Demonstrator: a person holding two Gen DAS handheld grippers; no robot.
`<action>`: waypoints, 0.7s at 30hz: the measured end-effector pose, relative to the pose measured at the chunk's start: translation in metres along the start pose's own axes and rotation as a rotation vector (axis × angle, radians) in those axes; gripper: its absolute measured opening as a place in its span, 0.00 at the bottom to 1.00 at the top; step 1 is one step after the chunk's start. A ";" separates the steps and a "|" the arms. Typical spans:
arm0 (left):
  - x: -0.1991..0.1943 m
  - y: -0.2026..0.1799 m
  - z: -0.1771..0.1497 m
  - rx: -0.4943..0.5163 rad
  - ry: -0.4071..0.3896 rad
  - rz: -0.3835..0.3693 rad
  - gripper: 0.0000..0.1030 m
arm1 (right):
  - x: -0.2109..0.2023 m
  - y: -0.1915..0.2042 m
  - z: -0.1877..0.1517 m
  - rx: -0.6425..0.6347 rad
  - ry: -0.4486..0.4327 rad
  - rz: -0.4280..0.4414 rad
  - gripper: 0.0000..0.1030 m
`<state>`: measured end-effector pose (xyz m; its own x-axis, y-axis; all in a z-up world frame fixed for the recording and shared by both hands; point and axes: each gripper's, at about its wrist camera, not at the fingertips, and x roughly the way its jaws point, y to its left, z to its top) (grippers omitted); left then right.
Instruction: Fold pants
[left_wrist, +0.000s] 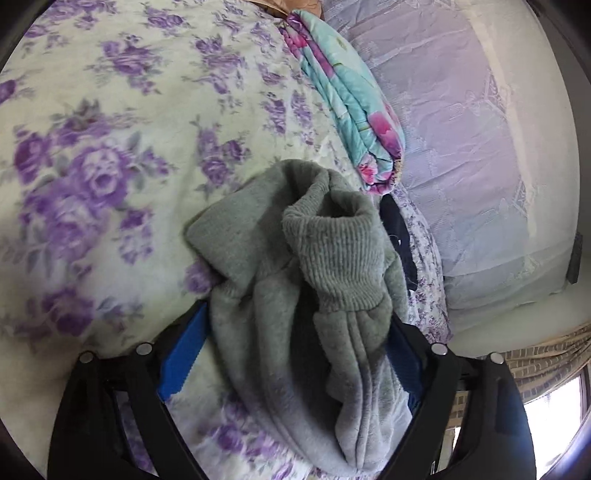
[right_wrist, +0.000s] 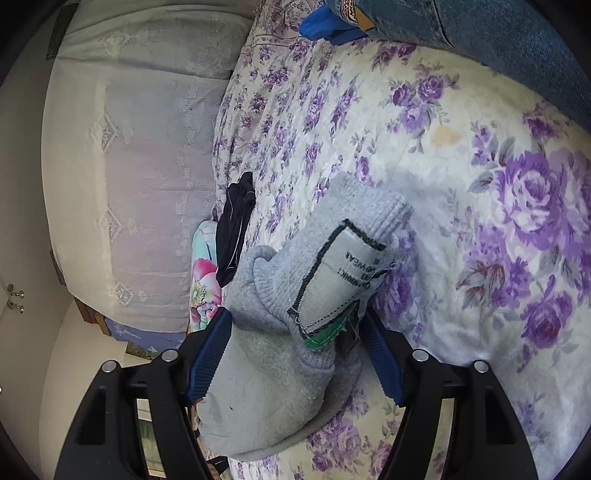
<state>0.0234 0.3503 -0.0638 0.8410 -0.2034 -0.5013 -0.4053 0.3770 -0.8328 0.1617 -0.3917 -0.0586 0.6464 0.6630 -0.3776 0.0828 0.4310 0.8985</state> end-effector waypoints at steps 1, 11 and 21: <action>0.002 -0.001 0.001 0.005 0.001 -0.021 0.79 | 0.000 0.001 0.000 -0.008 0.000 -0.006 0.66; 0.004 -0.052 0.022 0.083 0.055 -0.202 0.19 | 0.003 0.047 0.038 -0.118 0.003 0.079 0.22; -0.006 -0.100 0.024 0.200 -0.034 -0.305 0.19 | -0.014 0.090 0.078 -0.246 -0.098 0.120 0.21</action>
<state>0.0677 0.3353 0.0283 0.9252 -0.3048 -0.2259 -0.0585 0.4739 -0.8787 0.2187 -0.4098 0.0451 0.7118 0.6609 -0.2377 -0.1777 0.4969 0.8494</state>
